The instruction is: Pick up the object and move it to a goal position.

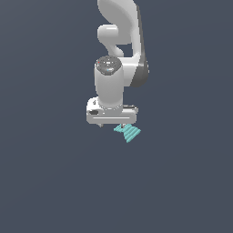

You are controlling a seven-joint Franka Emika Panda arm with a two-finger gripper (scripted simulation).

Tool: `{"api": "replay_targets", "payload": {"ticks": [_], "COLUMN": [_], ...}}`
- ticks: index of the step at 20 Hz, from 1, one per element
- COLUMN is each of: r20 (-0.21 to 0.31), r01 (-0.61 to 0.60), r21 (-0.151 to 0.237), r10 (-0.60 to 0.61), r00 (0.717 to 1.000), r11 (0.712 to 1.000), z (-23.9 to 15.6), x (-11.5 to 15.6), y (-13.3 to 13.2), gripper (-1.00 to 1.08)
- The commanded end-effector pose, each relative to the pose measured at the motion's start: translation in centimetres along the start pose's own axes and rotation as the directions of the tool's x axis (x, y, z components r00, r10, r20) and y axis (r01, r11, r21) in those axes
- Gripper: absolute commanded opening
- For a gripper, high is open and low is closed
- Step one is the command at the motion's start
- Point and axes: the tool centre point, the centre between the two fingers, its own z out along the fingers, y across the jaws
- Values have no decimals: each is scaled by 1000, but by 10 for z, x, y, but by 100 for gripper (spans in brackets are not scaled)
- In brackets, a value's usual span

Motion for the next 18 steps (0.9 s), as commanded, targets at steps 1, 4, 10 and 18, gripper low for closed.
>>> {"api": "replay_targets", "payload": {"ticks": [1, 4, 10, 18], "r20": [0, 0, 2, 6], "r01": [2, 9, 72, 257], "r21": [0, 0, -3, -8], "r10": [-2, -9, -72, -257], "r00": [1000, 1000, 997, 966], "r11": [1000, 1000, 997, 966], "z": [0, 1, 10, 36], "x": [0, 0, -5, -21], "y": [0, -1, -8, -28], "gripper": [100, 100, 100, 100]}}
